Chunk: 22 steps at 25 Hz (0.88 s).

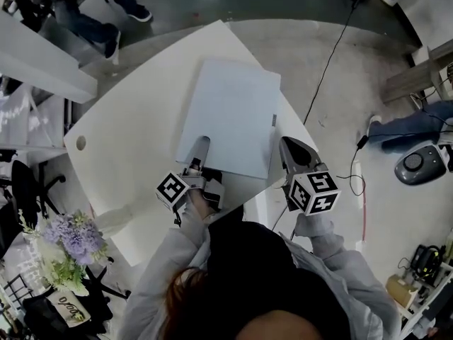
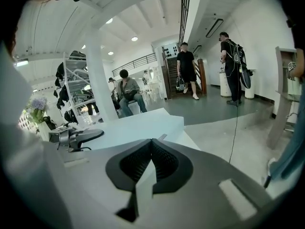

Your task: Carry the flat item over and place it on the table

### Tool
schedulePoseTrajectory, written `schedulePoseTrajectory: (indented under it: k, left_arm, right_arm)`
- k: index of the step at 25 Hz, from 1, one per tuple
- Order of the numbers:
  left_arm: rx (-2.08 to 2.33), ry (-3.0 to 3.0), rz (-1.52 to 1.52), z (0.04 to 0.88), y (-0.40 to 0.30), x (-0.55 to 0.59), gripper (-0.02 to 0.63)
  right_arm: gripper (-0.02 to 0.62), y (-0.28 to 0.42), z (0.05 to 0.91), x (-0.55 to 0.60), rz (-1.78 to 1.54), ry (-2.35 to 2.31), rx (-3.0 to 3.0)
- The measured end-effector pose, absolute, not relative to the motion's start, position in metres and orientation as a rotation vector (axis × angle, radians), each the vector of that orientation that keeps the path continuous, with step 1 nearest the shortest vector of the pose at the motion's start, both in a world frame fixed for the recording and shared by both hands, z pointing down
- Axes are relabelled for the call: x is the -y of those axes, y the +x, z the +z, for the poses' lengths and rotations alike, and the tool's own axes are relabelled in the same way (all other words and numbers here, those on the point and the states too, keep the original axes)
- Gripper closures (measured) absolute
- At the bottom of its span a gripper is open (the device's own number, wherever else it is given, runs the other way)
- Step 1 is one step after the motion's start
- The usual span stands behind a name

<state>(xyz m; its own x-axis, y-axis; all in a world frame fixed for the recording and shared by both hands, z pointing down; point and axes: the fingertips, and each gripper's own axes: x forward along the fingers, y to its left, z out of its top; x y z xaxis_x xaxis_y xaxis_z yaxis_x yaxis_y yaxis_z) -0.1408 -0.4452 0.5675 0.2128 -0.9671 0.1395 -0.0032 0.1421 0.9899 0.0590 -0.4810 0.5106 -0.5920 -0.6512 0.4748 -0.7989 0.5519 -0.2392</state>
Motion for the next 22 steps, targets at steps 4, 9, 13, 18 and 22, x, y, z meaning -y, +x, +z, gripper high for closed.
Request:
schedulePoseTrajectory:
  k: [4, 9, 13, 18, 22]
  left_arm:
    - [1.145, 1.176, -0.915, 0.574, -0.141, 0.442, 0.29]
    - [1.188, 1.144, -0.858, 0.58, -0.143, 0.44, 0.262]
    - [1.254, 1.162, -0.784, 0.579, -0.145, 0.441, 0.228]
    - [1.343, 1.171, -0.614, 0.588, -0.146, 0.436, 0.133]
    - [1.344, 1.126, -0.549, 0.59, -0.143, 0.427, 0.078]
  right_arm:
    - [0.584, 0.059, 0.512, 0.478, 0.632, 1.183, 2.458]
    - [0.584, 0.055, 0.512, 0.474, 0.632, 1.172, 2.474]
    - [0.584, 0.058, 0.51, 0.472, 0.636, 1.181, 2.479]
    - [0.584, 0.06, 0.509, 0.472, 0.635, 1.187, 2.484]
    - [0.584, 0.06, 0.503, 0.47, 0.636, 1.197, 2.495]
